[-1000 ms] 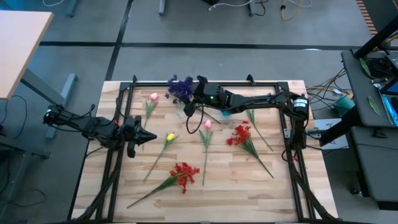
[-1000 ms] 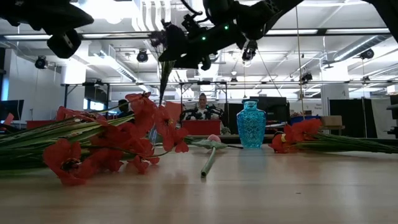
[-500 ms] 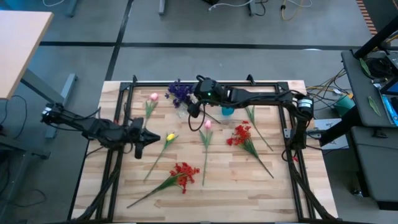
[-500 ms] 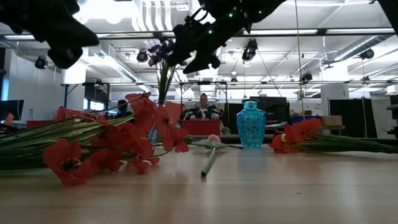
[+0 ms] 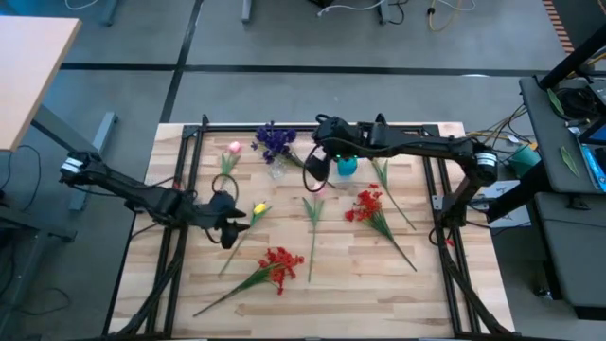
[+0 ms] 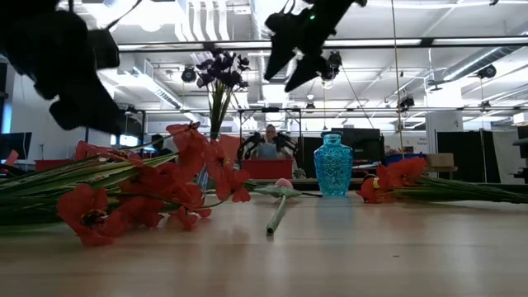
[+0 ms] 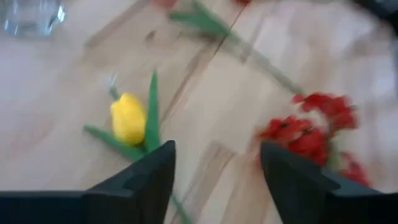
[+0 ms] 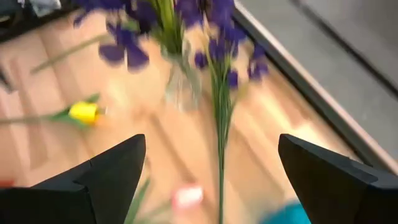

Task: Sort flowers into vase by color
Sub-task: Put the bottom yellow flower into the blue vase

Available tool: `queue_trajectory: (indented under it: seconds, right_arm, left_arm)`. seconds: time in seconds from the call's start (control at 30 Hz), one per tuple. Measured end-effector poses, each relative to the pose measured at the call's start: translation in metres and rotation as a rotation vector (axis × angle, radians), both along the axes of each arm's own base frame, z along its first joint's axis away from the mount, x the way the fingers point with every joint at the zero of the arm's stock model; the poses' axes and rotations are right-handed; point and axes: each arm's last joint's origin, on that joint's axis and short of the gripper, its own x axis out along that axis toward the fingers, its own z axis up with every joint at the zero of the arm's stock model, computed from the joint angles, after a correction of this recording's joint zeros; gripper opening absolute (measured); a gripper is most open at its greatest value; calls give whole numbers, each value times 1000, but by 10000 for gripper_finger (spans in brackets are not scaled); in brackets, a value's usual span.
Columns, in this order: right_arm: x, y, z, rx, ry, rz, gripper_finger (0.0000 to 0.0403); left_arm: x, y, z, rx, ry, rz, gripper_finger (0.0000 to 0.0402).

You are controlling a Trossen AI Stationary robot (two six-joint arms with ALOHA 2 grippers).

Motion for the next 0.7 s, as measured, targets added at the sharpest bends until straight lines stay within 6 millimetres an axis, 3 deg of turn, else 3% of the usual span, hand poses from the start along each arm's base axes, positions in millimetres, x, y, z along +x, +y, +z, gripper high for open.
queue_trajectory:
  seconds: [0.13,0.37,0.7]
  right_arm:
    - [-18,15,9,56,70,-16,359]
    - [-33,48,28,88,45,24,359]
    - [-37,94,41,97,-21,131,359]
  left_arm:
    - [9,-4,-18,14,125,-14,256]
    - [22,-9,-41,67,338,2,253]
    - [58,-21,-49,164,453,-30,128]
